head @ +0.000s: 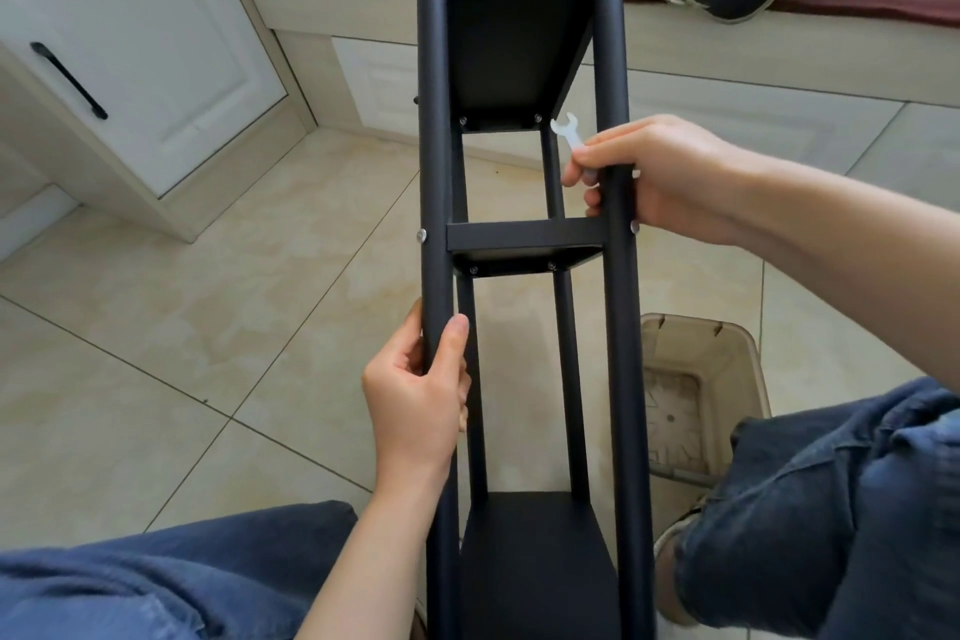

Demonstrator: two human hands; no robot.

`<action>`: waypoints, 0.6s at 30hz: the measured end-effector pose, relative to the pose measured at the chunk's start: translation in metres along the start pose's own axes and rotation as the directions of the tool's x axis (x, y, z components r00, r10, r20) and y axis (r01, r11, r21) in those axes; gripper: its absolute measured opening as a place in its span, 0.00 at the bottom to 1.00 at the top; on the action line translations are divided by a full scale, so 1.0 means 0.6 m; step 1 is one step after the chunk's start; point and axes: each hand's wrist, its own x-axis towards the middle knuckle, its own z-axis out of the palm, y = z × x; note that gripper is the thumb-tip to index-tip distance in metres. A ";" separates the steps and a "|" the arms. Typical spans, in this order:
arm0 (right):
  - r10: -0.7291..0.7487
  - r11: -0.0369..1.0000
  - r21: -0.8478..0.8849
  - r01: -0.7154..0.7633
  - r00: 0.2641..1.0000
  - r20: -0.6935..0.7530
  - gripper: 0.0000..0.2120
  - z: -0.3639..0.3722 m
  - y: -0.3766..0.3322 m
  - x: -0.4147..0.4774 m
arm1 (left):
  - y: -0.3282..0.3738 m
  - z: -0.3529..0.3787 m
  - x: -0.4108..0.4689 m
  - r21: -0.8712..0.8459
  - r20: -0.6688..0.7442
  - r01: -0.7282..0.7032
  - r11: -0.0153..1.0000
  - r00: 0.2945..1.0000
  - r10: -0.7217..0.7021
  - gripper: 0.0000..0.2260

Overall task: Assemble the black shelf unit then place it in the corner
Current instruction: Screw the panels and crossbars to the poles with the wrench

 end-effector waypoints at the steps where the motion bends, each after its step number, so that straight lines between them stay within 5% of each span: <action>1: -0.022 1.000 0.013 0.022 1.000 0.009 0.09 0.001 -0.006 -0.002 | 0.002 -0.002 0.002 -0.002 -0.002 -0.006 1.000 1.000 0.006 0.04; 11: -0.217 0.976 0.032 0.215 0.972 0.094 0.10 0.032 -0.049 -0.010 | 0.001 -0.016 0.027 -0.056 -0.036 0.009 0.998 0.999 -0.011 0.07; 18: -0.257 0.965 -0.025 0.262 0.958 0.128 0.10 0.057 -0.056 -0.006 | -0.008 -0.024 0.050 0.083 -0.083 -0.039 0.996 0.995 0.046 0.09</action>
